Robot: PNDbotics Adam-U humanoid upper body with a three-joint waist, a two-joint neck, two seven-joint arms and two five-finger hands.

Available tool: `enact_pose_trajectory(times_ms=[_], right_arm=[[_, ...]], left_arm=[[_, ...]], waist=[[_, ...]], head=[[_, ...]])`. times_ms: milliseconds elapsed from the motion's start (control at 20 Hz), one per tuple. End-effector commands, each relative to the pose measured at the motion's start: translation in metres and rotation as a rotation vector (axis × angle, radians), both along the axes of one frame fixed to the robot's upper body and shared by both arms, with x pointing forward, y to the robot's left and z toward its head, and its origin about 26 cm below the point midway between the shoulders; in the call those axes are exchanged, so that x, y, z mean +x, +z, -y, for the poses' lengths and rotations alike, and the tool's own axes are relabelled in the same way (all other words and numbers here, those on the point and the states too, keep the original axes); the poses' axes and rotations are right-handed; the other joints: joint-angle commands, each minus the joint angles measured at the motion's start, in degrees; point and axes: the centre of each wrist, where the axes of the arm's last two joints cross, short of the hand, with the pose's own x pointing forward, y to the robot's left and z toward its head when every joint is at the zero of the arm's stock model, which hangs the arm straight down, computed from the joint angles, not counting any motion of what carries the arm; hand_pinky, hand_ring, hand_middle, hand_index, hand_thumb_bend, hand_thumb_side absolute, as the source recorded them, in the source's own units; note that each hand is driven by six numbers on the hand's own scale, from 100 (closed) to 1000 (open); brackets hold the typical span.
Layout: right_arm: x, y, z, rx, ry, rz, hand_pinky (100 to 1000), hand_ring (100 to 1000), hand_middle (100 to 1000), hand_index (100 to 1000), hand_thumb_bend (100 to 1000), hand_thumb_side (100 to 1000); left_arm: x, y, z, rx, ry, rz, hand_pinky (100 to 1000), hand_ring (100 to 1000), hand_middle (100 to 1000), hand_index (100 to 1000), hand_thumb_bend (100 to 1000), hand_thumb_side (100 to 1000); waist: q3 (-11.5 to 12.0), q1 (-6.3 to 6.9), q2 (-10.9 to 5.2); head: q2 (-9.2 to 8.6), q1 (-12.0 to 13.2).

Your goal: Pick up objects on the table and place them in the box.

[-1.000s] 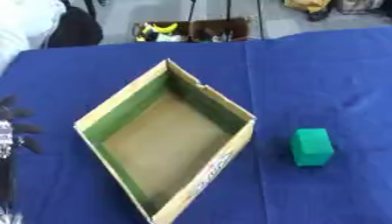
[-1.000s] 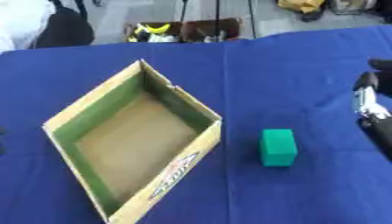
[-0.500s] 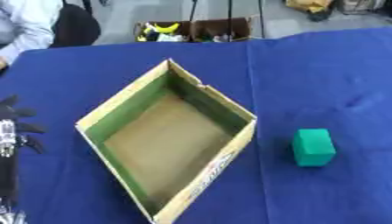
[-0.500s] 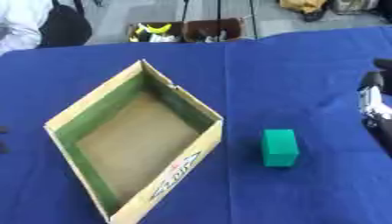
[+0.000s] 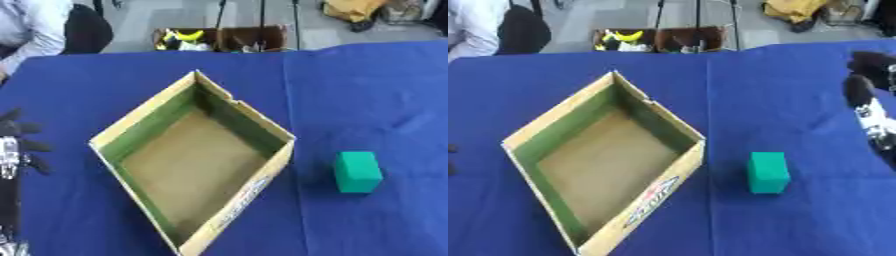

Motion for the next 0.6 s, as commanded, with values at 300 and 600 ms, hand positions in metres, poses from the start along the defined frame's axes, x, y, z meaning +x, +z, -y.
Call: enact_pose_trajectory(times_ms=[300, 600], right_arm=[[-0.007, 0.034, 0.009, -0.372, -0.078, 0.005, 799, 809, 791, 875, 552, 1000], [-0.012, 0.044, 0.020, -0.596, -0.175, -0.045, 816, 840, 809, 903, 614, 1000]], left_arm=[[-0.002, 0.009, -0.003, 0.030, 0.000, 0.022, 299, 510, 612, 858, 182, 935], [-0.001, 0.009, 0.000, 0.023, -0.017, 0.024, 298, 510, 612, 857, 183, 935]], waist=[[0.55, -0.11, -1.30], [1.46, 0.50, -1.11]], head=[[-0.93, -0.77], [-1.19, -1.71]])
